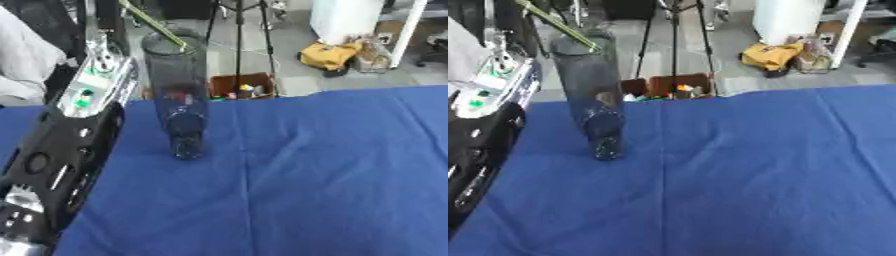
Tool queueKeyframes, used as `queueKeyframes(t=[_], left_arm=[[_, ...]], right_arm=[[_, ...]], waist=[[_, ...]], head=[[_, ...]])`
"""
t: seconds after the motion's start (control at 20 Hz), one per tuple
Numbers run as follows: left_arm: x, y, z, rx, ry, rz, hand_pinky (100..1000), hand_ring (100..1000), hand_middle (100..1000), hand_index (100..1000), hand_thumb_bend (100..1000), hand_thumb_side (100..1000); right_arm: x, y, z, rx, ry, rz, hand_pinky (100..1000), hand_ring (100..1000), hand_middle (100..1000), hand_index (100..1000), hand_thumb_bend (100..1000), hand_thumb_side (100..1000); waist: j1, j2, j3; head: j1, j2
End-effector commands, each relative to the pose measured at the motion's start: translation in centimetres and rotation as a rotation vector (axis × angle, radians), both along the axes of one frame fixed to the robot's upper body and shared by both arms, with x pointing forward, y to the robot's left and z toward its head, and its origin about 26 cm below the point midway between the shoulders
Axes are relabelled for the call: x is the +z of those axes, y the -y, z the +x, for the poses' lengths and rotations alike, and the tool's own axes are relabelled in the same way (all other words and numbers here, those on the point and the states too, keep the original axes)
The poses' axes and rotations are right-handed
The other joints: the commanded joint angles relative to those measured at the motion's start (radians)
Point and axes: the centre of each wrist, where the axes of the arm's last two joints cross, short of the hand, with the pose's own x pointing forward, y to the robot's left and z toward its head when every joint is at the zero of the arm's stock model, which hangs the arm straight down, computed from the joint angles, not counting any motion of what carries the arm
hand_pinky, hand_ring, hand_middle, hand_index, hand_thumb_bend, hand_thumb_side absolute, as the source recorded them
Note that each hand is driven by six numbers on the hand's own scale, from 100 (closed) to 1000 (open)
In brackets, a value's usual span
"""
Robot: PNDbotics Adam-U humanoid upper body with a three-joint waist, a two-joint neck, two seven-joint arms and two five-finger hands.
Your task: Arrange flowers into the vase.
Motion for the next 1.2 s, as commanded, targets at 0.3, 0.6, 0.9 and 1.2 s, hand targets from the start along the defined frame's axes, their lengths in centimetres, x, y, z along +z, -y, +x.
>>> queueKeyframes(t=[0.3,0.6,0.9,1.2], left_arm=[[2.18,-1.43,-0.79,0.117,0.026,0.016,100,128,100,179,100,753],[2.41,-1.45,-0.89,0.139,0.027,0.029,100,122,100,178,100,747],[2.44,-1.61,-0.8,0.167,0.021,0.06,100,117,100,177,100,732],[2.34,-1.87,-0.67,0.221,-0.003,0.122,100,151,134,212,100,708]], right_arm=[[0.56,0.34,-0.48,-0.017,0.02,-0.009,774,833,789,841,100,792],[0.45,0.37,-0.48,-0.019,0.015,-0.007,775,833,788,841,100,790],[0.63,0.28,-0.45,-0.02,0.014,-0.002,776,834,788,840,100,789],[0.69,0.32,-0.47,-0.021,0.016,0.002,776,833,788,840,100,787]], waist=[[0.012,-0.011,0.008],[0.013,-0.013,0.01],[0.017,-0.016,0.011],[0.022,-0.017,0.01]], head=[[0.004,-0.003],[0.005,-0.005],[0.005,-0.007],[0.003,-0.007]])
